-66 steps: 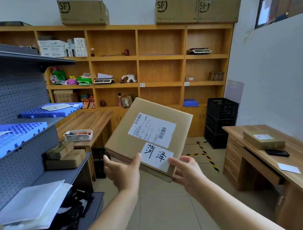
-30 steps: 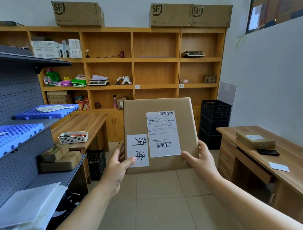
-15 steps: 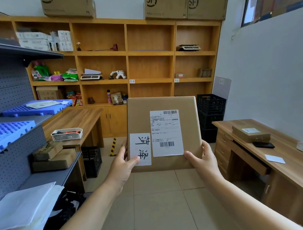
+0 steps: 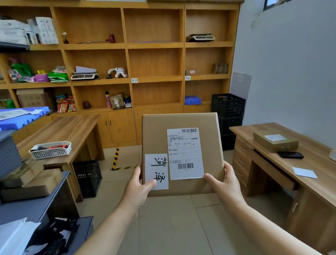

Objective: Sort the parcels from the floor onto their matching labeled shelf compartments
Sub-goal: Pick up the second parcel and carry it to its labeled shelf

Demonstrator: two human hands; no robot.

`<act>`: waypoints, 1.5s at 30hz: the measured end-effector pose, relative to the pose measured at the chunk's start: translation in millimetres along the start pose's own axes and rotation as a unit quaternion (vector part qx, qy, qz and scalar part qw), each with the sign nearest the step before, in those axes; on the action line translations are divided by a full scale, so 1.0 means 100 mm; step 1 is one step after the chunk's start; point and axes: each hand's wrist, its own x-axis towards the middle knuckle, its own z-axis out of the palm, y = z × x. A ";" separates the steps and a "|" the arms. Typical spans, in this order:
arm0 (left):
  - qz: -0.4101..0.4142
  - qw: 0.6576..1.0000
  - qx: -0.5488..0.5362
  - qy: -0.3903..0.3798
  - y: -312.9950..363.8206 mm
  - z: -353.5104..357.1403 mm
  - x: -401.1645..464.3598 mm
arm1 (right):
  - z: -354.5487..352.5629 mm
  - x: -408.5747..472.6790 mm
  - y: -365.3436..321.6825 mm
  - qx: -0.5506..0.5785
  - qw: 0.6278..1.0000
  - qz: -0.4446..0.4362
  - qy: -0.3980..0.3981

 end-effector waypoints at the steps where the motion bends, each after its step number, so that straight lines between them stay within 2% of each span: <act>1: -0.003 1.000 0.003 0.004 0.00 0.08 0.14 | -0.02 0.16 0.03 0.000 1.000 0.002 -0.002; 8: -0.011 0.998 0.043 0.051 -0.10 0.47 1.05 | 0.00 1.22 0.22 -0.015 0.999 0.001 -0.028; 17: -0.025 0.995 0.056 0.084 -0.36 0.32 2.19 | 0.60 2.33 0.42 0.005 0.997 0.012 -0.078; 34: -0.016 0.997 0.064 0.025 -0.73 -0.29 5.34 | 2.32 4.82 0.63 -0.002 0.999 0.037 -0.039; 42: -0.040 0.997 0.062 0.011 -0.99 0.00 6.59 | 2.65 6.07 1.02 -0.013 0.997 0.062 -0.031; 45: -0.047 0.996 0.071 0.029 -1.08 0.13 7.10 | 2.74 6.64 1.16 -0.018 0.997 0.062 -0.044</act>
